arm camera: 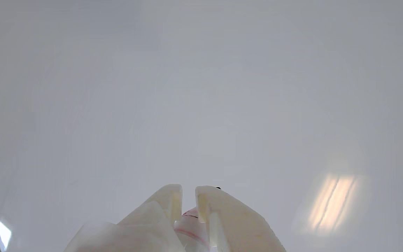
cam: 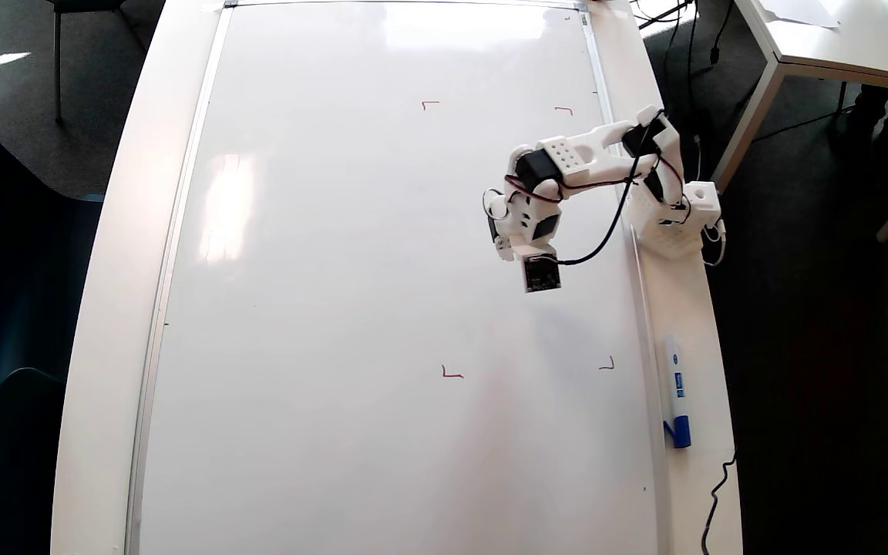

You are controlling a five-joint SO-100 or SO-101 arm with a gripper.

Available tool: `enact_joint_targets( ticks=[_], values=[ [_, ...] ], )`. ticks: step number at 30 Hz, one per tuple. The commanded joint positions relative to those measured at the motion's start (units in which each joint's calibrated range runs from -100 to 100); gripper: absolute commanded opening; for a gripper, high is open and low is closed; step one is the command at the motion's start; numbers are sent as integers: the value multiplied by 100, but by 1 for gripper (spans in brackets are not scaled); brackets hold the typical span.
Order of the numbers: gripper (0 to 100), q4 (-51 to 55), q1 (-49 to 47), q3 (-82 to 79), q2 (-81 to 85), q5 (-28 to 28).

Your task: Draw on a whiteboard a robot head using a pen attached to the gripper

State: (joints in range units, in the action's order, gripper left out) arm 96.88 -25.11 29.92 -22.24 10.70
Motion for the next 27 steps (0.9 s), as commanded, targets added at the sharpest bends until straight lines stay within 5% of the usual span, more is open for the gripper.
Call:
enact_joint_targets(
  ticks=[1,27],
  values=[
    [1,-18,-19,735,-355,13],
    [1,-244,-306,1978,-1730,169]
  ],
)
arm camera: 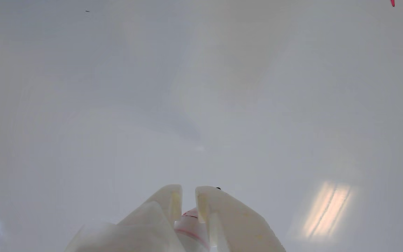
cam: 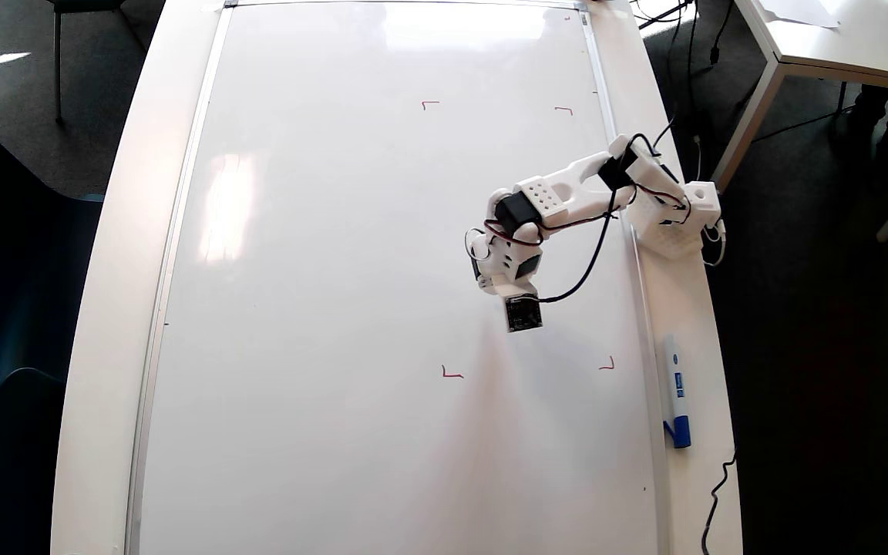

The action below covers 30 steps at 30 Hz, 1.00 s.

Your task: Draw on a whiteboard a robot head using a pen attached to the gripper

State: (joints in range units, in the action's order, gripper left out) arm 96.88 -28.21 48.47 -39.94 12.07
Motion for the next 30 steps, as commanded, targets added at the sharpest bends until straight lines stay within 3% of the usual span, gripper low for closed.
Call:
enact_joint_targets(
  ticks=[1,30],
  values=[
    [1,-383,3,87,40,26],
    [1,-522,62,78,-404,144]
  ],
)
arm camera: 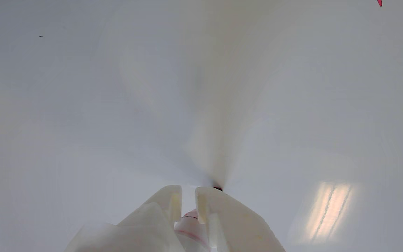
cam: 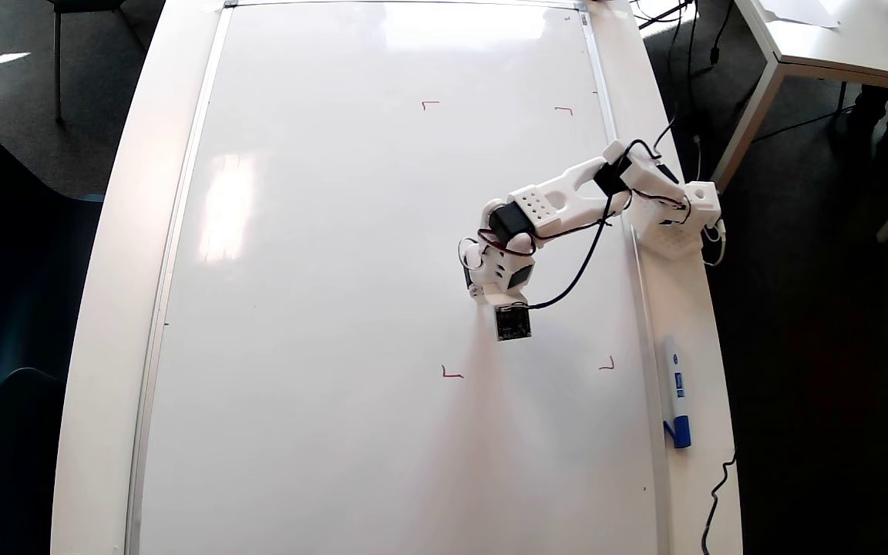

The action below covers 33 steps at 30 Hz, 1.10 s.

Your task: Draw on a whiteboard a robot head using a pen attached to the gripper

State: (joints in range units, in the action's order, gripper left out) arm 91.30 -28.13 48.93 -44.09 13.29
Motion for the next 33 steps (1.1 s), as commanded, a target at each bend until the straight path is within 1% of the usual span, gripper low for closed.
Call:
enact_joint_targets(
  ticks=[1,3,12,15,17,18,21,22,26,27,33],
  values=[
    [1,45,54,32,11,22],
    [1,53,54,23,11,22],
    [1,-16,54,-1030,355,33],
    [1,-207,17,-1792,807,49],
    [1,-364,3,-2255,1034,162],
    [1,-529,-12,-2800,1285,199],
    [1,-824,-108,-3717,1797,205],
    [1,-1033,-167,-4352,2174,205],
    [1,-1415,-292,-5542,2929,210],
    [1,-1606,-351,-6068,3264,210],
    [1,-2015,-579,-7584,4153,430]
  ],
)
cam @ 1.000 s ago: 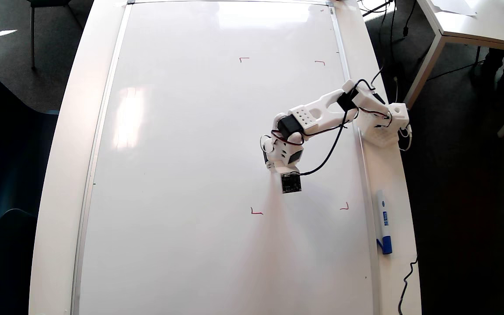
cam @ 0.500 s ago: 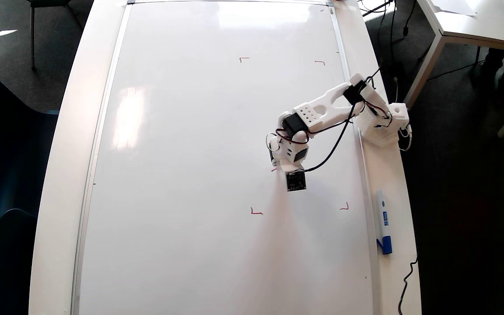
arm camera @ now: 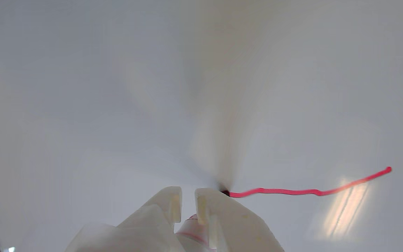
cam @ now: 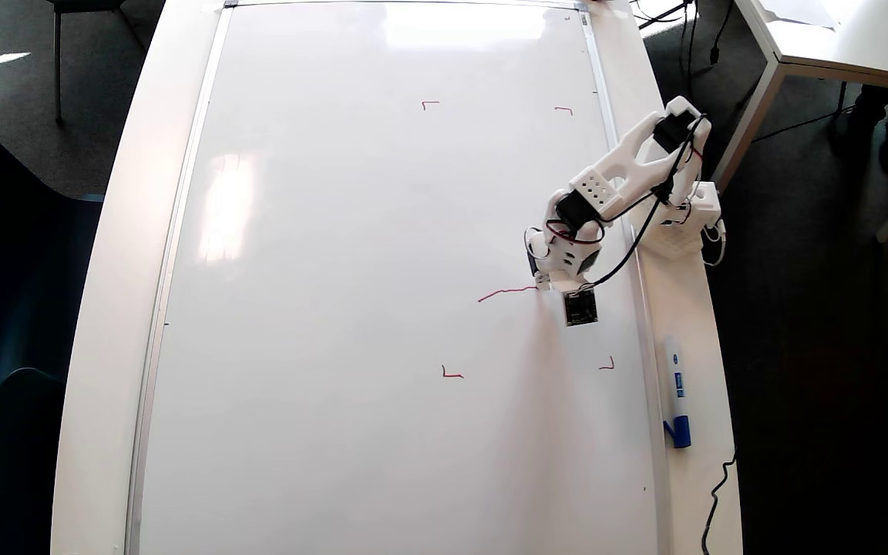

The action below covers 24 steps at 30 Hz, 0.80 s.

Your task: Draw on a whiteboard a robot head using a pen attached to the gripper

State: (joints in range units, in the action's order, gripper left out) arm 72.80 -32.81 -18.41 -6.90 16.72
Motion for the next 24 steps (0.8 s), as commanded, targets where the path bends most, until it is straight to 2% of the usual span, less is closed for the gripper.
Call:
enact_joint_targets(
  ticks=[1,8,14,24],
  values=[
    [1,-208,-149,-1023,527,145],
    [1,-399,-333,-1995,1214,435],
    [1,-425,-215,-2167,1357,558],
    [1,-408,956,-2385,1424,531]
  ],
)
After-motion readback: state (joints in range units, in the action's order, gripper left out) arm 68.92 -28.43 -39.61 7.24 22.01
